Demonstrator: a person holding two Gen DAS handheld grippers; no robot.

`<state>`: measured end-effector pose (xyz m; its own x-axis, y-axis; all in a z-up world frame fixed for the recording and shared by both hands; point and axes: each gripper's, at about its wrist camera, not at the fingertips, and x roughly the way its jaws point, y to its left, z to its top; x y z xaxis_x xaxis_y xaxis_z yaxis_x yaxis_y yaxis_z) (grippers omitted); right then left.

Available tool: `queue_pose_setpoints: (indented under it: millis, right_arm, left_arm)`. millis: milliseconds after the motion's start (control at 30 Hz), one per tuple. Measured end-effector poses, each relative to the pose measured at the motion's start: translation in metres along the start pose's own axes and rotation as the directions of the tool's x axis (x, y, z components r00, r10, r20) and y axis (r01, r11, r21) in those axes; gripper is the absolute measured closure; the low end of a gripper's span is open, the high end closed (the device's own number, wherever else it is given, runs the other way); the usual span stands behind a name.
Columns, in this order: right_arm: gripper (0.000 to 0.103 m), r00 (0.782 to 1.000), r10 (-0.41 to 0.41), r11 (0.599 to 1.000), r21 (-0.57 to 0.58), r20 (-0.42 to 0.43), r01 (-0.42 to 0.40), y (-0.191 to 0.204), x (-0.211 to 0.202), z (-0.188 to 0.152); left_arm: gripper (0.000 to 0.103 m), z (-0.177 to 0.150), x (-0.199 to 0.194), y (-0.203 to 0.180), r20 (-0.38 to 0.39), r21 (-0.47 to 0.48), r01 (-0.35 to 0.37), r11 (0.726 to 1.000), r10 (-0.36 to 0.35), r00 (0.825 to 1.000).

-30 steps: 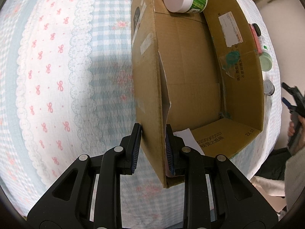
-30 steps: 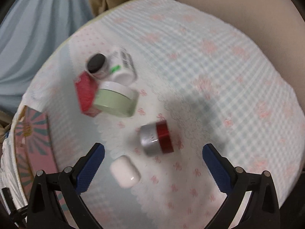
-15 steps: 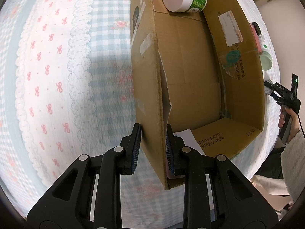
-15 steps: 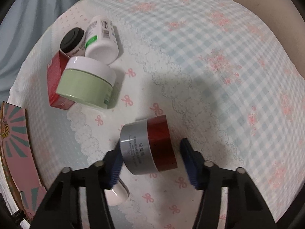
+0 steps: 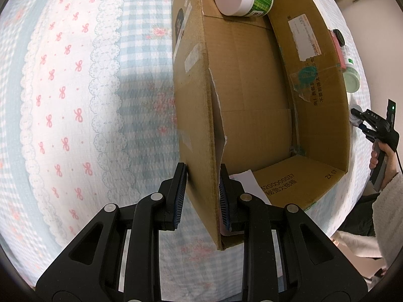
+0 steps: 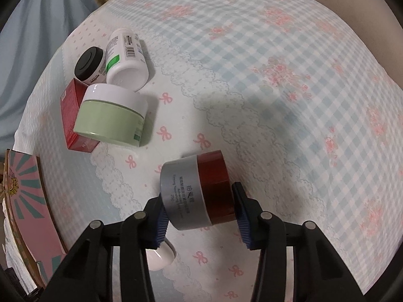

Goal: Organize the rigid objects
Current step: 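Carry the silver-and-red jar into the box with the right tool and release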

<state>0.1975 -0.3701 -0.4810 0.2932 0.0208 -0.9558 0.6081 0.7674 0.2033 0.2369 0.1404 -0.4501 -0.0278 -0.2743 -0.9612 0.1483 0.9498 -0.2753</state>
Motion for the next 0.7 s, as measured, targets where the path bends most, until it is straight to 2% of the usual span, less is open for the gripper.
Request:
queue_pose_setpoints:
  millis: [233,367,567,700]
  right_arm:
    - [0.061,0.999,0.028,0.999,0.016,0.022,-0.028,-0.006,-0.025,-0.003]
    - [0.061,0.997,0.033,0.999,-0.006,0.065,-0.033,0.006,-0.066,-0.003]
    - [0.061,0.986,0.126,0.991,-0.054,0.108,-0.12,0.049,-0.148,-0.004]
    - [0.061,0.978,0.183,0.977,-0.125,0.1,-0.17,0.1,-0.178,-0.005]
  left_arm:
    - [0.081,0.0,0.0,0.0,0.002,-0.007,0.002,1.0,-0.002,1.0]
    - [0.081,0.0,0.0,0.0,0.003,-0.009,-0.001,1.0,0.001,1.0]
    - [0.081,0.0,0.0,0.0,0.0,-0.003,-0.002,1.0,0.002,1.0]
    - [0.081,0.001,0.0,0.0,0.003,-0.008,-0.004,1.0,0.004,1.0]
